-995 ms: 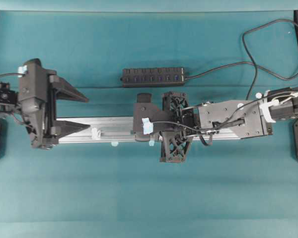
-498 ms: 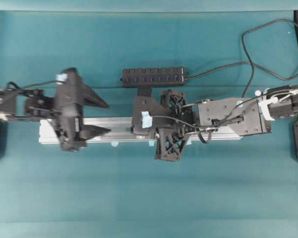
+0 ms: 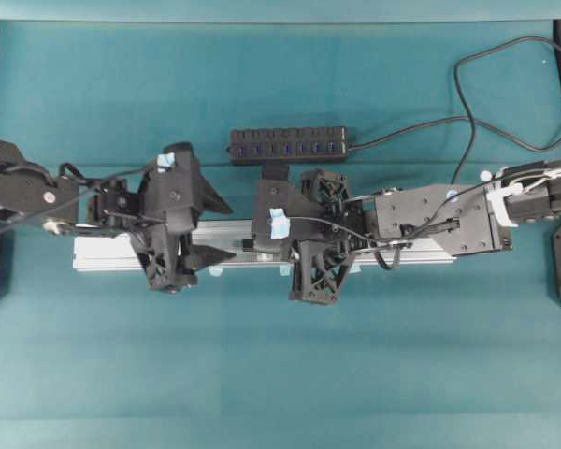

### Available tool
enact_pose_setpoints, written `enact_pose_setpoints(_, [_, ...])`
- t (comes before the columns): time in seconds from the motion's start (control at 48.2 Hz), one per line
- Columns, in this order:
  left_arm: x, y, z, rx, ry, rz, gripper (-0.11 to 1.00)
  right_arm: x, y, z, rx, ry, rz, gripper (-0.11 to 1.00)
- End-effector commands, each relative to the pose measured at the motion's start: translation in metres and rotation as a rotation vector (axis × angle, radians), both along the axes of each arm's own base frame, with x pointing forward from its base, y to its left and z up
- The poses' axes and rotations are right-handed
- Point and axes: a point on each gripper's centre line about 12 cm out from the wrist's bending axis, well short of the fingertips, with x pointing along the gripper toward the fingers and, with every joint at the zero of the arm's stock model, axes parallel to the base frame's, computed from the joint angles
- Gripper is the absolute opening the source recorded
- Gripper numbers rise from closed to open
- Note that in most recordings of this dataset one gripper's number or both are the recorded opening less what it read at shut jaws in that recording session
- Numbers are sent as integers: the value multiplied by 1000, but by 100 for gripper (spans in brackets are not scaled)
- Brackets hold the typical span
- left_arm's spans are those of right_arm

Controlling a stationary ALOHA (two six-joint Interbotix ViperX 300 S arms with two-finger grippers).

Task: Pass the USB cable through three rings with both arms.
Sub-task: 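Bring the left gripper toward the plug tip past the middle ring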

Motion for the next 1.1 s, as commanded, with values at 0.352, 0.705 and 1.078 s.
enact_pose_setpoints(0.352, [19, -3, -4, 3, -29, -14, 83, 3, 2, 4, 12, -27, -8, -8])
enact_pose_setpoints(0.705, [24, -3, -8, 2, -24, -13, 74, 3, 2, 4, 12, -27, -8, -8])
enact_pose_setpoints(1.078, [27, -2, -12, 1, -17, -11, 63, 3, 2, 4, 10, -25, -5, -8])
